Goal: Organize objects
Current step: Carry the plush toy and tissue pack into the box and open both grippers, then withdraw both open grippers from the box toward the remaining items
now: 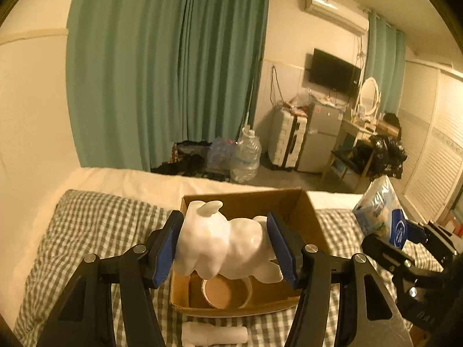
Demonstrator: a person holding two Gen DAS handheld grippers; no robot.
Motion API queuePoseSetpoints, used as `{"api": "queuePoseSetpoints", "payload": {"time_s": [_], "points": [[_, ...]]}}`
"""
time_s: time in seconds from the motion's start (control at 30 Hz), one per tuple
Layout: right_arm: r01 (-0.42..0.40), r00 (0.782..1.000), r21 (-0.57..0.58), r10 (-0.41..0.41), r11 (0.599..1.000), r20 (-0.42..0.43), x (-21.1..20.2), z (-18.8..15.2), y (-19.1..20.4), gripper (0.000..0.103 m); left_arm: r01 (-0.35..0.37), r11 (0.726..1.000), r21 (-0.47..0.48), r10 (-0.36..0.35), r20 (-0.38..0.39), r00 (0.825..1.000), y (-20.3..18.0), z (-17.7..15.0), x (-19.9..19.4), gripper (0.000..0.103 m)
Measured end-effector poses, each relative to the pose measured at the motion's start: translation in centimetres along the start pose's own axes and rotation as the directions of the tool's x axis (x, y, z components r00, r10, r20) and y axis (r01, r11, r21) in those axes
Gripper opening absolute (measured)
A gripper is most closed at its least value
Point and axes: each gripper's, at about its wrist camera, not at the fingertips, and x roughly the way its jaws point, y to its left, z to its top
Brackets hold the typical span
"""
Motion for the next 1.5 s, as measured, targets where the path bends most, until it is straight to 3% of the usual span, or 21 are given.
{"api": "queuePoseSetpoints", "payload": {"time_s": [0.27, 0.5, 0.73, 0.9, 0.97, 1.17, 1.37, 1.5], "points": [[-0.065, 0.996, 0.017, 0.066, 0.998, -0.065, 5.1, -1.1, -0.6, 0.058, -0.013, 1.000, 0.013, 0.014, -0.043, 0.999, 0.1, -1.7, 4.9, 0.061], [-0.094, 0.988, -0.027, 0.090, 0.995, -0.124, 9.7, -1.8, -0.3, 0.058, -0.007, 1.000, 0.002, 0.007, -0.035, 0.999, 1.4, -2.8, 7.5, 0.061], [-0.092, 0.985, -0.052, 0.083, 0.994, -0.152, 12.0, -3.2, 0.0, 0.059, -0.003, 1.000, -0.004, 0.003, -0.094, 0.996, 1.4, -4.0, 10.5, 0.061], [-0.074, 0.990, -0.067, 0.065, 0.995, -0.127, 11.6, -4.0, 0.3, 0.061, -0.019, 0.999, 0.028, 0.022, -0.115, 0.993, 0.5, -4.7, 11.2, 0.062], [-0.096, 0.989, -0.046, 0.091, 0.994, -0.114, 11.4, -4.0, 0.0, 0.070, -0.055, 0.998, 0.028, 0.058, -0.111, 0.992, 0.8, -4.7, 11.1, 0.063], [-0.096, 0.992, -0.022, 0.094, 0.995, -0.078, 9.6, -4.0, -0.2, 0.082, -0.071, 0.997, 0.029, 0.073, -0.067, 0.995, 0.6, -4.2, 9.3, 0.084], [-0.082, 0.996, 0.015, 0.082, 0.997, -0.024, 6.9, -3.8, -1.0, 0.091, -0.071, 0.997, -0.003, 0.071, -0.047, 0.996, 1.7, -3.9, 7.2, 0.088], [-0.062, 0.998, 0.019, 0.062, 0.998, -0.026, 5.0, -4.0, -0.8, 0.094, -0.074, 0.997, -0.005, 0.074, -0.046, 0.996, 2.0, -4.3, 5.4, 0.096]]}}
